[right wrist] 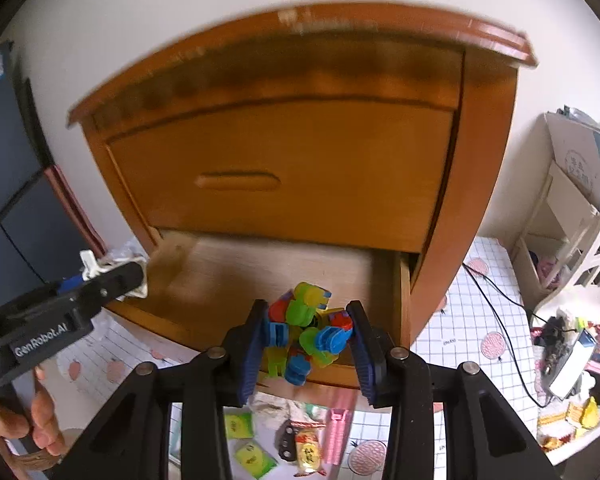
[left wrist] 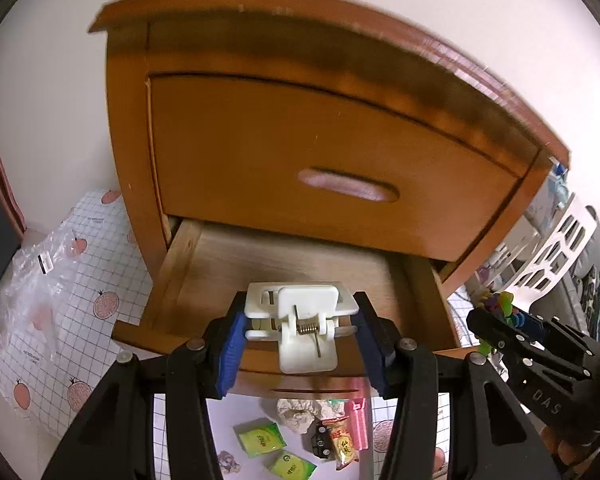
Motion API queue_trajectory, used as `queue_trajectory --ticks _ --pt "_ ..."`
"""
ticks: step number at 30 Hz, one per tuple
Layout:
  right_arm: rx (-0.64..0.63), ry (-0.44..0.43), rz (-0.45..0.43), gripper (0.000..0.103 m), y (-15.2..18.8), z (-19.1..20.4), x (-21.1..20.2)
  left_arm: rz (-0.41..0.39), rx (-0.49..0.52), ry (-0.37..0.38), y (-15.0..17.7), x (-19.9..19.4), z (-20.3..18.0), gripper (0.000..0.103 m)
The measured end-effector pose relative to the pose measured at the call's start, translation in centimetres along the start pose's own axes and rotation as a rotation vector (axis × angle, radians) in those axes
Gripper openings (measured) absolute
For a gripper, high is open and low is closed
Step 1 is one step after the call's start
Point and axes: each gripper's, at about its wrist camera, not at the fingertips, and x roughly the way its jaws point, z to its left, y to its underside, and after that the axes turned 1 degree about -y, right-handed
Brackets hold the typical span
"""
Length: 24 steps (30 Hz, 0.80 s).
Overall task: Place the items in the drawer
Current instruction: 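Carry blocks and clip into the open drawer and open both grippers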
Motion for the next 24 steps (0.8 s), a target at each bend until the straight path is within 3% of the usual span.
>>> queue_trajectory --ticks 11,17,24 --pt "-0.038 0.07 0.082 0.042 0.0 0.1 3.8 0.029 0.037 -0.085 -0.3 3.5 -0.6 0.053" --pt "-0.064 0.064 0.095 0.043 0.0 0.7 4.4 0.042 0.01 -0.087 -0.4 4.0 0.1 0.054" --pt "-0.093 0.074 0.098 0.056 0.0 1.1 4.6 0.055 -0.011 -0.102 -0.3 4.4 1.1 0.063"
